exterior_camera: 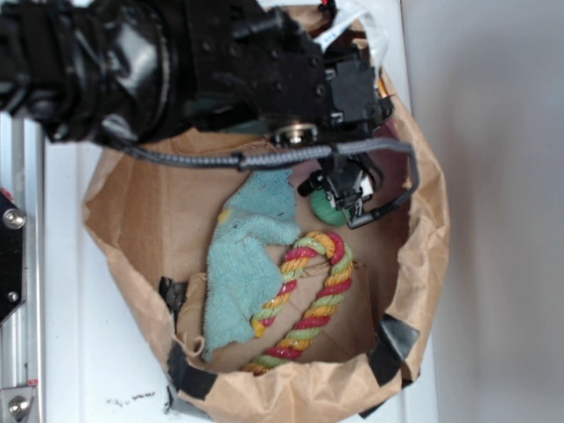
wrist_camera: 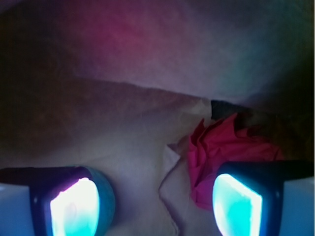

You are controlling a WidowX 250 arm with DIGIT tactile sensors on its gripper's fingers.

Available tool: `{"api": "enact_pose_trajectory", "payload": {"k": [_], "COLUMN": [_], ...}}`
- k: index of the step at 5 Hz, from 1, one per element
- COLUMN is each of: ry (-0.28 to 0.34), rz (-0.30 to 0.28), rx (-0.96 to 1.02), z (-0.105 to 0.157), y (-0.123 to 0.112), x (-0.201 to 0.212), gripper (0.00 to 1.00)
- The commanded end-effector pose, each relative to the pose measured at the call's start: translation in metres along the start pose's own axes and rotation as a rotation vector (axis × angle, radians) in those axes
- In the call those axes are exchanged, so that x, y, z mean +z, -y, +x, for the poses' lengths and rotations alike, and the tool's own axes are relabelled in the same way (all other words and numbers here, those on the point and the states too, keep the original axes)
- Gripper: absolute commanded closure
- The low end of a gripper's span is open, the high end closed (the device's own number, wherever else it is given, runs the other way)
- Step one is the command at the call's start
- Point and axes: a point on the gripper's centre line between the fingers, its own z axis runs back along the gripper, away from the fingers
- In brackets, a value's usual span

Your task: Grab the red paper.

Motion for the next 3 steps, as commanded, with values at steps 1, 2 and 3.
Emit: {"api": "enact_pose_trajectory", "payload": {"k": [1,2,3], "ry": [0.034,0.016,0.014], "rz": [-0.002,-0.037,-0.067], "rx": [-0.027,-0.057,-0.068], "z": [0.009,0.0,-0.004], "y": [-0.008,-0.006,-0.003], "x": [0.015,0.025,0.036], "gripper": [0.0,0.0,0.0]}}
